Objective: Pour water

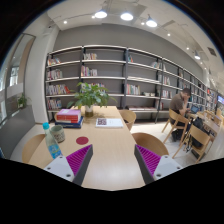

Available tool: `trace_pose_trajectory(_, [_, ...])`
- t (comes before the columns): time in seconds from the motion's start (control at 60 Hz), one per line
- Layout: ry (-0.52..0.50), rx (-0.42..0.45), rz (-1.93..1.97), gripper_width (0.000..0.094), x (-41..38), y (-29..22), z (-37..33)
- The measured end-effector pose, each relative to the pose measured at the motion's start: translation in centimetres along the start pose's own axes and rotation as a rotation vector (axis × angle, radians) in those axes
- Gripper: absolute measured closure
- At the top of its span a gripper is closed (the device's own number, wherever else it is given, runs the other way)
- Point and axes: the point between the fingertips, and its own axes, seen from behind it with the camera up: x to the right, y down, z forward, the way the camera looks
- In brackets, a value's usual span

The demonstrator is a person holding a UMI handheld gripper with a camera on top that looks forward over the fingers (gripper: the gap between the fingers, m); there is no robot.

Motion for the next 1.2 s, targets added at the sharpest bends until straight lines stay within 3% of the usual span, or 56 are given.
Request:
trace_pose_trajectory(0.15, [-0.032,-0.037,-0.012,0.0088,-2.6,2.6,-0.2])
trace_pose_trajectory(0.417, [-0.179,-0.037,0.015,0.0084,-19.0,8.5,2.1])
trace_pose_trajectory(0.467, [-0.206,-0.050,0.023,0.0081,-20.5,7.5,1.3])
trace_pose_trajectory(0.75, [-0.101,-0.001,0.050,0.0082,-28.2,7.7,12.6])
trace_pose_trajectory(0.817, [-0.084,0.034,0.059,0.0140,-28.8,7.1,14.5])
trace_pose_trajectory(0.883, [-0.068,0.057,0.064,0.0259,-28.0,6.7,15.4])
trace_pose_trajectory(1.2, [-0.048,0.146,0.036,0.0522,-28.9,6.3,17.8])
